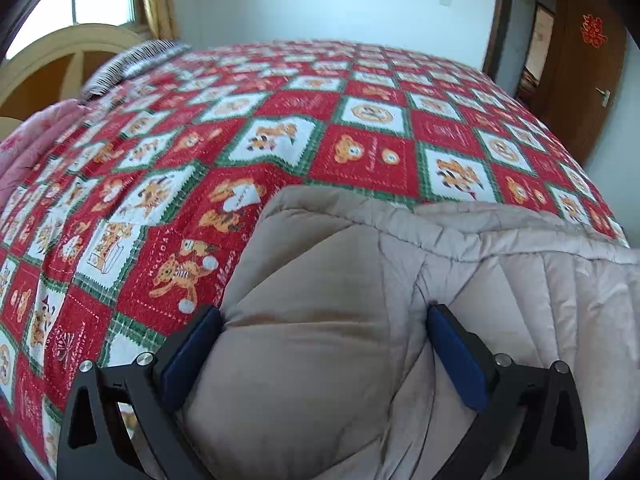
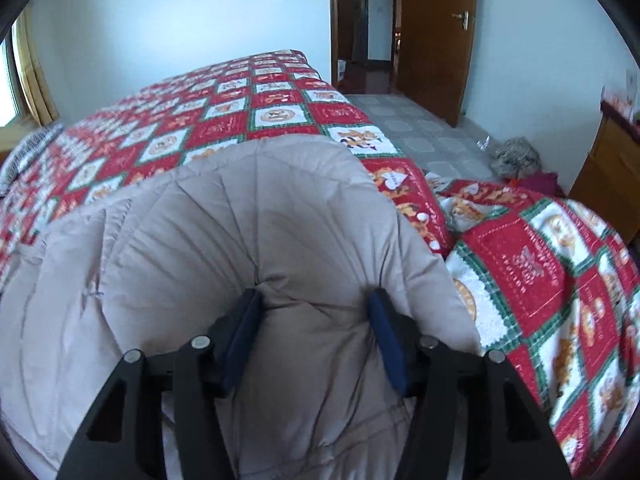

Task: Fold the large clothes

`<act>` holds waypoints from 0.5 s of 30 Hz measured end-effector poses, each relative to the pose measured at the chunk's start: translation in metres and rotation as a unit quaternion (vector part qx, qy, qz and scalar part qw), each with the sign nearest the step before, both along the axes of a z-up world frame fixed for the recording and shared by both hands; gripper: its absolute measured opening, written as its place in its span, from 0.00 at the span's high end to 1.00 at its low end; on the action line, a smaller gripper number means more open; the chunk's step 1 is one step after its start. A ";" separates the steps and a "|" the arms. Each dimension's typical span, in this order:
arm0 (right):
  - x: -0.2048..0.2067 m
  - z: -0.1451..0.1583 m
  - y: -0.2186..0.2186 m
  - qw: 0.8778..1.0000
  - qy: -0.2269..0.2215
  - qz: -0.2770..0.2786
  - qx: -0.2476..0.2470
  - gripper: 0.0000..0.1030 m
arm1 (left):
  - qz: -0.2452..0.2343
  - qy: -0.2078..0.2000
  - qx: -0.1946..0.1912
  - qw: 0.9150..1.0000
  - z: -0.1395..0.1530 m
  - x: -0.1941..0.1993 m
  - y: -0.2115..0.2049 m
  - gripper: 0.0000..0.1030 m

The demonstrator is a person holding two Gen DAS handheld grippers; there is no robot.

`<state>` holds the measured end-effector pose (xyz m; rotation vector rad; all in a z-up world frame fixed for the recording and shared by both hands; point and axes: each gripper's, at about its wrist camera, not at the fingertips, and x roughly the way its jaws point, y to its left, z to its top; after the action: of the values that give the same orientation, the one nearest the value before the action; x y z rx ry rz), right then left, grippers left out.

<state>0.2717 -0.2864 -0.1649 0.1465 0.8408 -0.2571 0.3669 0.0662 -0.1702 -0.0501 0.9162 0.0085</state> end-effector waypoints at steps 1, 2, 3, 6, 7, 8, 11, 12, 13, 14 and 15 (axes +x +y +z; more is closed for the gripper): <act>-0.003 0.002 -0.001 1.000 -0.002 0.002 0.001 0.43 | -0.024 0.015 -0.016 0.999 0.009 -0.004 0.006 0.01; -0.011 0.008 -0.002 1.000 -0.017 0.003 0.007 0.46 | -0.034 0.014 -0.034 0.999 0.017 -0.010 0.013 0.01; -0.022 0.014 -0.002 0.999 -0.038 0.002 0.012 0.52 | -0.040 0.003 -0.055 0.998 0.027 -0.020 0.023 0.01; -0.055 0.034 0.009 0.994 -0.100 0.031 0.045 0.84 | -0.041 -0.046 -0.106 0.992 0.060 -0.064 0.056 0.01; -0.061 0.039 0.018 0.992 -0.111 0.046 0.049 0.84 | -0.036 -0.059 -0.118 0.991 0.067 -0.081 0.067 0.01; -0.067 0.045 0.032 0.989 -0.122 0.069 0.050 0.84 | -0.032 -0.071 -0.129 0.989 0.071 -0.099 0.078 0.01; -0.068 0.054 0.073 0.980 -0.132 0.132 0.065 0.84 | -0.009 -0.088 -0.150 0.985 0.070 -0.144 0.102 0.01; -0.063 0.055 0.090 0.978 -0.128 0.153 0.067 0.84 | 0.002 -0.089 -0.160 0.983 0.064 -0.161 0.110 0.01; -0.059 0.053 0.104 0.976 -0.123 0.168 0.067 0.84 | 0.011 -0.087 -0.170 0.982 0.057 -0.174 0.114 0.01; -0.054 0.049 0.117 0.974 -0.121 0.182 0.067 0.84 | 0.019 -0.085 -0.179 0.980 0.051 -0.185 0.118 0.01; -0.047 0.042 0.132 0.972 -0.115 0.195 0.061 0.84 | 0.025 -0.079 -0.188 0.979 0.043 -0.195 0.121 0.01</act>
<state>0.2243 -0.1549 -0.1229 0.1195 0.6387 0.1802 0.1717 0.1874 -0.1272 -0.4199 0.7472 -0.1201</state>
